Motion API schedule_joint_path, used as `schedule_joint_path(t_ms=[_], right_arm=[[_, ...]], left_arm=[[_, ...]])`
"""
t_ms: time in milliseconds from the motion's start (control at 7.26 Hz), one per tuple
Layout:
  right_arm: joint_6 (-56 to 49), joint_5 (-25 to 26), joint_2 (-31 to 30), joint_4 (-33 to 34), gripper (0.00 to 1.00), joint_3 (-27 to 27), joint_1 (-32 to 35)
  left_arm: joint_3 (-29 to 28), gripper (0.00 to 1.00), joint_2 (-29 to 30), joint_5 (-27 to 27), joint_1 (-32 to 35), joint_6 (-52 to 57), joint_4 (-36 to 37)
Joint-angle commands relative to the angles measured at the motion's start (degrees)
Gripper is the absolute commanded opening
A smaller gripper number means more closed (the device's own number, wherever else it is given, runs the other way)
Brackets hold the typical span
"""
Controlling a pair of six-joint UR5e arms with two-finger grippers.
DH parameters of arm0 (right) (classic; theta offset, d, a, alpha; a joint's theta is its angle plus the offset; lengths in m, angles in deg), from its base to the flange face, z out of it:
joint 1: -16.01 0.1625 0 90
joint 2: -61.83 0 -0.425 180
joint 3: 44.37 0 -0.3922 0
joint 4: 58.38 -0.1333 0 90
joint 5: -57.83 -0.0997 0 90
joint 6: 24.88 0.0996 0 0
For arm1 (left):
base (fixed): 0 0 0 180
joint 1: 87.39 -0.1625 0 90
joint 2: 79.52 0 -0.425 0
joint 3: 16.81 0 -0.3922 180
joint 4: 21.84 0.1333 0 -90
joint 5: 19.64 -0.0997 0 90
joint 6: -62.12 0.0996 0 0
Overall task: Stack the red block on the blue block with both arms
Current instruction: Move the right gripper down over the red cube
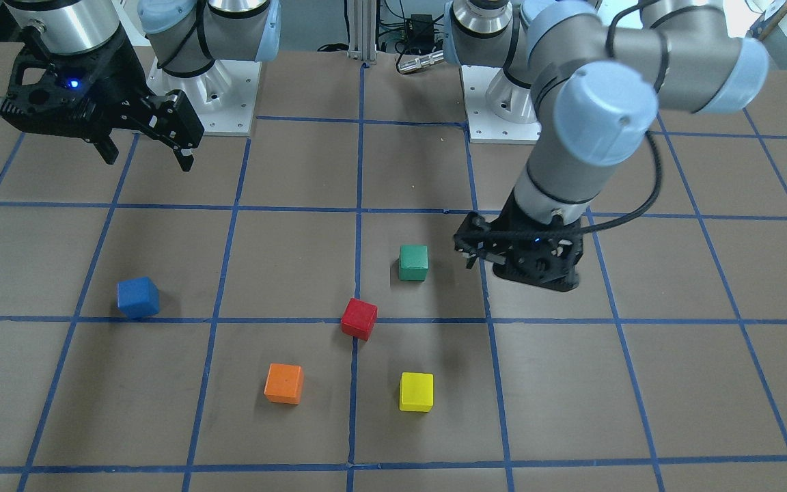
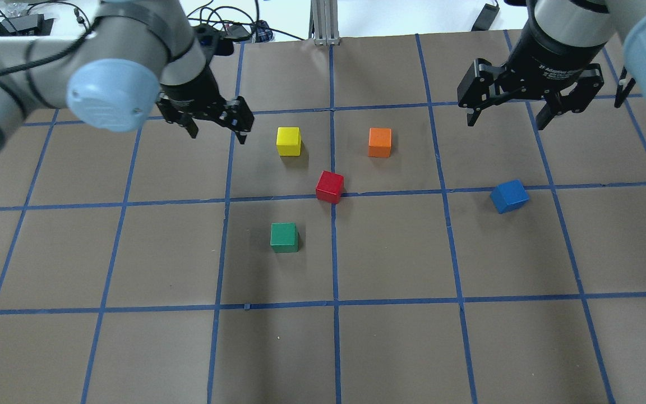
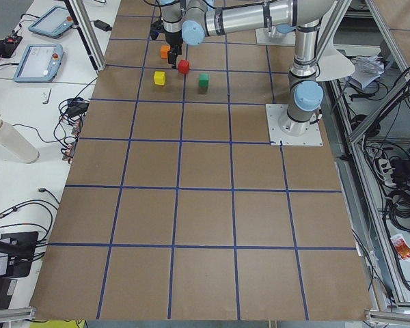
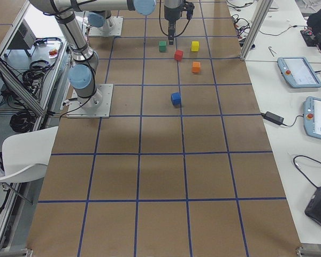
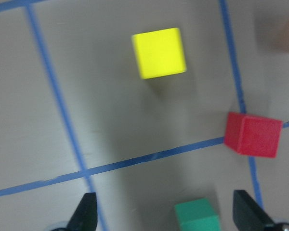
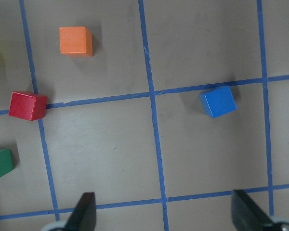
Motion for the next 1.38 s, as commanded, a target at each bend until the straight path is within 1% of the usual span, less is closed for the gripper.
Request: schedule_joint_path(t_ms=[0,138,275,413,551,826,964,1239], right_arm=[[0.2,-0.7,0.0,0.0,1.00,0.1,0.1],[0.6,-0.4,0.8,-0.5,1.00,-0.2,0.1],[0.7,0.5,0.8,-0.5,1.00,-0.3,0.1],[0.4,-0.4,1.2,-1.0,1.00,-0.5,0.1],[0.9,-0.5,1.2,-0.5,1.00,-0.8,0.1],[1.1,-0.7,3.6,0.0,1.00,-0.8,0.2],[2.5,-0.8,4.9,0.3,1.00,-0.7,0.2],[10.1,-0.8,6.5,2.9,1.00,-0.8,0.8]], left_arm=[[-2.8,1.00,-8.1,-0.4,-4.1,2.4,-8.8],[-4.2,1.00,-9.3,-0.5,-3.9,0.2,-11.4],[-4.4,1.00,-7.7,-0.3,-4.0,-2.1,-10.8],[-4.1,1.00,-7.5,-0.2,-3.9,-4.6,-10.6],[-3.7,1.00,-7.9,-0.2,-3.9,-4.8,-10.6],[-4.0,1.00,-8.3,-0.2,-3.9,-5.6,-10.6],[-4.3,1.00,-8.2,-0.3,-3.9,-8.3,-10.7],[-4.5,1.00,-8.1,-0.1,-3.9,-9.0,-10.8]])
